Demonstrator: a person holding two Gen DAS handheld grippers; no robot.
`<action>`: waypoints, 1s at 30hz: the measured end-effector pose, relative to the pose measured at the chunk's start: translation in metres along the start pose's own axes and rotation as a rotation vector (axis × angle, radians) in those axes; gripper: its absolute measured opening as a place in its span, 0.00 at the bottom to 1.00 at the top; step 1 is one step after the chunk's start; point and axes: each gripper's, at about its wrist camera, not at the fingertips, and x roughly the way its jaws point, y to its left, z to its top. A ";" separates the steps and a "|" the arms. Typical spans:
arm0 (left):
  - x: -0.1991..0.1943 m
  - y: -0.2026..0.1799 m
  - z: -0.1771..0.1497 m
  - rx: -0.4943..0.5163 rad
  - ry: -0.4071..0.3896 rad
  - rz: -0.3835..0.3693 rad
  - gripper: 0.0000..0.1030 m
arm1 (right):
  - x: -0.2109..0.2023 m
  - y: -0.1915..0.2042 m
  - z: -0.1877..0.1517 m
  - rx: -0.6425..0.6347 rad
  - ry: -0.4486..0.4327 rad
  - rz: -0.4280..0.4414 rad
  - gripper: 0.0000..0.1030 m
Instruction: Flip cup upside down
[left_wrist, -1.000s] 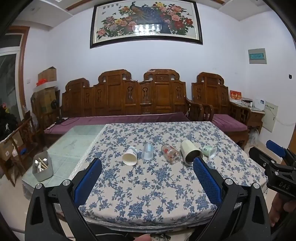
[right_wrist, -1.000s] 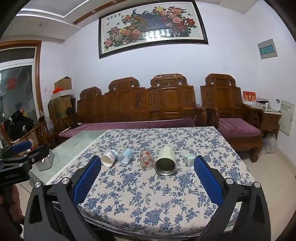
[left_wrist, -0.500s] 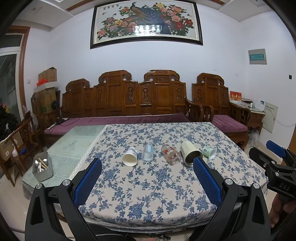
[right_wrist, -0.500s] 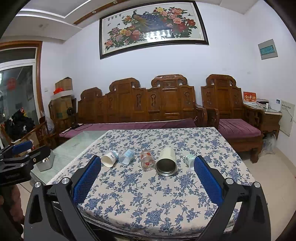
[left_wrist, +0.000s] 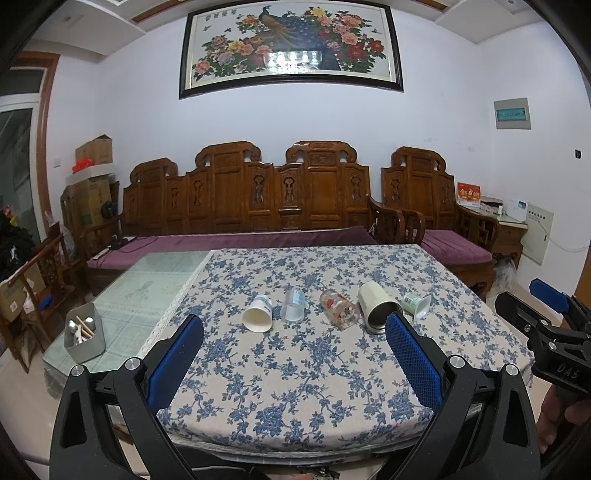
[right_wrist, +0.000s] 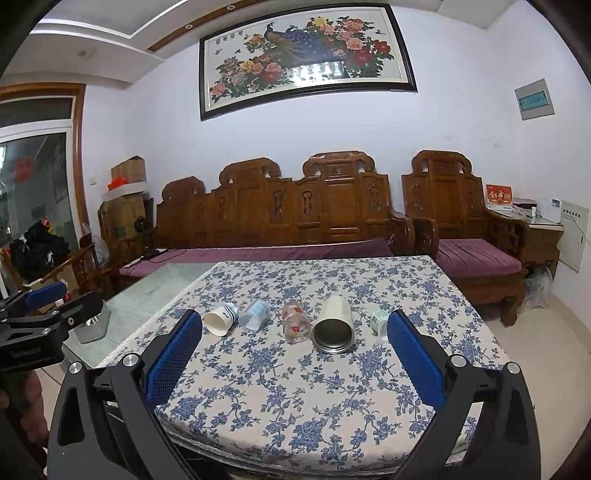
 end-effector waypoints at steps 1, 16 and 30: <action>-0.001 0.000 0.000 0.001 -0.002 -0.001 0.92 | -0.001 0.001 -0.001 0.000 0.000 0.000 0.98; -0.003 -0.001 -0.001 0.000 -0.006 -0.003 0.92 | -0.004 0.003 0.001 0.000 -0.004 0.006 0.98; -0.006 -0.003 -0.003 0.002 -0.007 -0.001 0.92 | -0.006 0.006 0.003 0.001 -0.005 0.009 0.98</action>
